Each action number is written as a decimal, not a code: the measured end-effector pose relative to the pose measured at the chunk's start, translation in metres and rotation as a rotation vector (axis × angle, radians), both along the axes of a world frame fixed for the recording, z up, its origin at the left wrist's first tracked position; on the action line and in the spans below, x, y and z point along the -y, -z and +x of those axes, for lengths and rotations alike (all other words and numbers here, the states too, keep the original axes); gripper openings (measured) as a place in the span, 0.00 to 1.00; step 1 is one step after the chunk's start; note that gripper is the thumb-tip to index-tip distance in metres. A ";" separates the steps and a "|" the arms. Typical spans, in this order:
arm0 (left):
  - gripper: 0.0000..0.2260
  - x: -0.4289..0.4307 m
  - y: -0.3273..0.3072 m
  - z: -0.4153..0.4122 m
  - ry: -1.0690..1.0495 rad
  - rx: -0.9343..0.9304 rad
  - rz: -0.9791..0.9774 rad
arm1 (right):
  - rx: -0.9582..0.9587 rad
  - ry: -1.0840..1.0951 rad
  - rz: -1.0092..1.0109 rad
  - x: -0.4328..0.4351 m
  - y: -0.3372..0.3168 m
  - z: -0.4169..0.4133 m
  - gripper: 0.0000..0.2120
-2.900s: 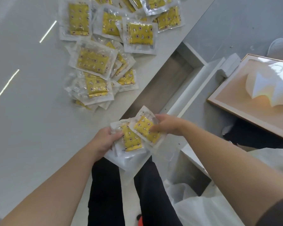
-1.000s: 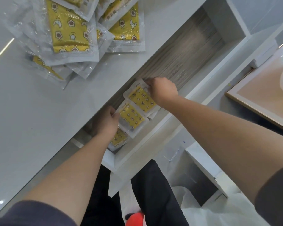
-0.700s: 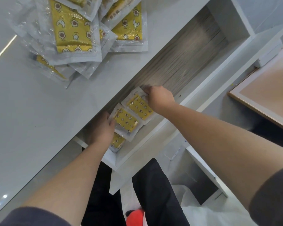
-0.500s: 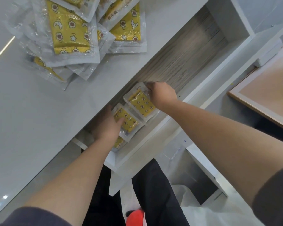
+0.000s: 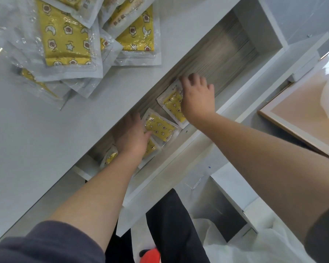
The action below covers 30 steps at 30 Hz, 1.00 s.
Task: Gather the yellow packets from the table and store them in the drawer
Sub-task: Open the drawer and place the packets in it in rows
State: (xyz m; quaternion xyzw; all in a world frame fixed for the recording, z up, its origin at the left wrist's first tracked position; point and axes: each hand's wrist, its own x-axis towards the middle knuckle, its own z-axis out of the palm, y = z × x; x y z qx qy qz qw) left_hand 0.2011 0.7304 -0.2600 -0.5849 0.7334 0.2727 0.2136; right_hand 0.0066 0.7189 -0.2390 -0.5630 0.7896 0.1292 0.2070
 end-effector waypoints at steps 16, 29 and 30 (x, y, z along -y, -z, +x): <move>0.07 0.017 0.000 0.019 -0.221 -0.096 0.214 | 0.125 0.034 0.275 -0.004 0.004 0.044 0.12; 0.09 0.030 -0.011 0.006 -0.186 -0.103 0.255 | 0.104 0.185 0.111 -0.011 0.013 0.016 0.25; 0.13 0.030 -0.015 0.005 -0.180 -0.087 0.262 | 0.111 0.166 0.132 -0.012 0.010 0.018 0.25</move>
